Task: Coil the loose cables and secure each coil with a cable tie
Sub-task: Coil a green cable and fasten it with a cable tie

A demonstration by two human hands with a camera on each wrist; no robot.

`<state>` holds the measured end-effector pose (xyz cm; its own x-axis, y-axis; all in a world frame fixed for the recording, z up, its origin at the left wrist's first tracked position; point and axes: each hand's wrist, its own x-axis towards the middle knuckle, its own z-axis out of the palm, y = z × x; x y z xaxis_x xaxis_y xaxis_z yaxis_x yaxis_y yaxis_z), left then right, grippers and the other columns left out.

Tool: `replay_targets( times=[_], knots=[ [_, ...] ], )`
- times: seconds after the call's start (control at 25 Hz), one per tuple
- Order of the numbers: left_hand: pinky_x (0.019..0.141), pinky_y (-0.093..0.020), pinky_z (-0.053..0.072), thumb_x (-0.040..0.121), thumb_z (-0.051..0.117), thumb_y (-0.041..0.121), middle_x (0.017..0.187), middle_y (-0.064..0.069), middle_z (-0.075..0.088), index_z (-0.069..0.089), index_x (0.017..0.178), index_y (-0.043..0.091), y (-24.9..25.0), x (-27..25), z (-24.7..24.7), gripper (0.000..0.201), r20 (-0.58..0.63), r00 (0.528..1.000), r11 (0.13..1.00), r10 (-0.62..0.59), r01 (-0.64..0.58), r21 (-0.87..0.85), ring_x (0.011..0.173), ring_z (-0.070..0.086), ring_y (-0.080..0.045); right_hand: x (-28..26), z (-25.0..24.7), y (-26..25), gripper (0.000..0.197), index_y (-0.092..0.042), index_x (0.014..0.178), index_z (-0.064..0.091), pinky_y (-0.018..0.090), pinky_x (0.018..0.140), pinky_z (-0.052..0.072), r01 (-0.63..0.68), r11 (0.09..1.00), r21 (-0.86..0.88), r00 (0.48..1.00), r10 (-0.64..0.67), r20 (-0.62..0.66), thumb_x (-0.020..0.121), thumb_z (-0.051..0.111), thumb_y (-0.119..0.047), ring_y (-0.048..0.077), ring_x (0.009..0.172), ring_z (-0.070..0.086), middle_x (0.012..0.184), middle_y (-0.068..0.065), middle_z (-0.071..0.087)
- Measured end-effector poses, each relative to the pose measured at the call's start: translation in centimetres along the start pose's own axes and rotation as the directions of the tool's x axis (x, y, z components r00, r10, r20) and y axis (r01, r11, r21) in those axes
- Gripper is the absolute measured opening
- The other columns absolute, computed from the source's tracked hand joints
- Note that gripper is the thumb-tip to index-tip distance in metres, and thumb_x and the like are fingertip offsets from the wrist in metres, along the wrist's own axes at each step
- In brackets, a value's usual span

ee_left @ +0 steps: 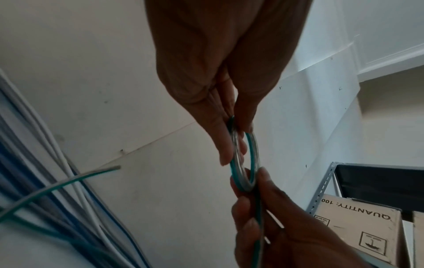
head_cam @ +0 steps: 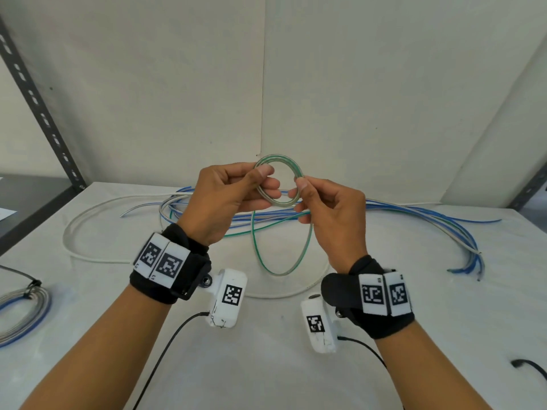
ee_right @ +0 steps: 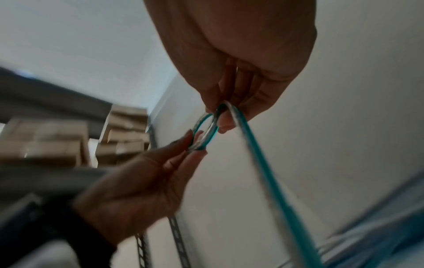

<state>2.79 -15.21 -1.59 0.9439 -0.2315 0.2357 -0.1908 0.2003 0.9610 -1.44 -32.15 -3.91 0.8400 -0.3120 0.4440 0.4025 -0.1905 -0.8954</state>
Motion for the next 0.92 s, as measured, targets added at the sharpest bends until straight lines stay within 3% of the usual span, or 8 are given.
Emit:
replay_targets(
  times=[0.12, 0.24, 0.4, 0.48, 0.64, 0.72, 0.8, 0.92],
  knots=[
    [0.075, -0.029, 0.062, 0.098, 0.061, 0.018, 0.089, -0.009, 0.077, 0.073, 0.102, 0.008, -0.2, 0.0, 0.3, 0.017, 0.007, 1.000, 0.998, -0.029, 0.030, -0.049, 0.082, 0.076, -0.021, -0.2, 0.0, -0.6, 0.015, -0.013, 0.100, 0.076, 0.021, 0.057, 0.050, -0.210, 0.948, 0.238, 0.977, 0.194, 0.091, 0.098, 0.064, -0.021, 0.012, 0.067, 0.058, 0.087, 0.006, 0.077],
    [0.073, -0.027, 0.061, 0.098, 0.060, 0.019, 0.090, -0.008, 0.077, 0.072, 0.104, 0.008, -0.5, 0.0, 0.5, 0.017, 0.014, 0.999, 0.997, -0.038, 0.039, -0.069, 0.083, 0.076, -0.019, 0.1, -0.3, -0.5, 0.019, -0.009, 0.104, 0.075, 0.022, 0.058, 0.046, -0.283, 0.905, 0.316, 0.958, 0.249, 0.146, 0.098, 0.063, -0.021, 0.011, 0.067, 0.053, 0.086, 0.005, 0.073],
    [0.083, -0.035, 0.060, 0.096, 0.065, 0.017, 0.098, -0.015, 0.076, 0.069, 0.115, 0.003, -0.7, 0.1, 0.5, 0.023, 0.061, 0.997, 0.998, 0.045, -0.048, 0.051, 0.092, 0.075, -0.027, 0.9, -1.4, -0.3, 0.014, -0.011, 0.095, 0.077, 0.020, 0.058, 0.043, -0.051, 0.996, 0.071, 0.995, 0.044, 0.091, 0.096, 0.066, -0.019, 0.006, 0.062, 0.054, 0.077, 0.000, 0.073],
    [0.085, -0.040, 0.060, 0.098, 0.062, 0.023, 0.092, -0.015, 0.075, 0.066, 0.116, 0.001, -0.7, 0.1, 0.5, 0.028, 0.111, 0.992, 0.984, 0.056, -0.074, 0.162, 0.086, 0.073, -0.028, 1.3, -2.3, -0.3, 0.011, -0.012, 0.091, 0.078, 0.016, 0.062, 0.043, 0.107, 0.984, -0.142, 0.981, -0.081, 0.178, 0.095, 0.069, -0.017, 0.000, 0.061, 0.056, 0.072, -0.006, 0.072],
    [0.088, -0.056, 0.056, 0.104, 0.043, 0.046, 0.062, -0.005, 0.057, 0.059, 0.085, 0.005, -1.0, -0.4, 1.0, 0.047, 0.265, 0.962, 0.935, -0.066, -0.033, 0.352, 0.061, 0.056, -0.017, 1.2, -2.9, -0.9, 0.008, -0.016, 0.090, 0.079, 0.013, 0.059, 0.040, 0.228, 0.906, -0.357, 0.893, -0.049, 0.447, 0.091, 0.073, -0.021, 0.008, 0.059, 0.056, 0.070, -0.006, 0.072],
    [0.083, -0.051, 0.059, 0.106, 0.040, 0.045, 0.060, -0.002, 0.042, 0.051, 0.078, 0.008, -1.1, -0.6, 1.3, 0.047, 0.269, 0.955, 0.916, -0.123, 0.005, 0.400, 0.055, 0.044, -0.013, 0.9, -2.6, -1.1, 0.007, -0.018, 0.091, 0.079, 0.012, 0.057, 0.038, 0.242, 0.899, -0.364, 0.878, -0.044, 0.477, 0.091, 0.074, -0.022, 0.004, 0.055, 0.055, 0.065, -0.013, 0.069],
    [0.072, -0.035, 0.060, 0.106, 0.040, 0.046, 0.065, -0.002, 0.033, 0.047, 0.073, 0.011, -0.8, -0.7, 1.5, 0.049, 0.265, 0.958, 0.901, -0.111, -0.015, 0.433, 0.056, 0.038, -0.011, 0.7, -2.4, -1.4, 0.007, -0.018, 0.092, 0.079, 0.011, 0.056, 0.037, 0.255, 0.894, -0.368, 0.883, -0.061, 0.466, 0.091, 0.074, -0.022, 0.002, 0.054, 0.055, 0.059, -0.020, 0.063],
    [0.066, -0.022, 0.053, 0.105, 0.037, 0.047, 0.072, -0.008, 0.032, 0.046, 0.070, 0.009, -0.4, -0.7, 1.3, 0.053, 0.262, 0.962, 0.860, -0.081, -0.065, 0.506, 0.063, 0.039, -0.015, 0.5, -2.3, -1.4, 0.007, -0.021, 0.091, 0.080, 0.014, 0.054, 0.037, 0.269, 0.892, -0.365, 0.894, -0.090, 0.439, 0.090, 0.074, -0.025, 0.005, 0.053, 0.052, 0.060, -0.016, 0.064]
  ],
)
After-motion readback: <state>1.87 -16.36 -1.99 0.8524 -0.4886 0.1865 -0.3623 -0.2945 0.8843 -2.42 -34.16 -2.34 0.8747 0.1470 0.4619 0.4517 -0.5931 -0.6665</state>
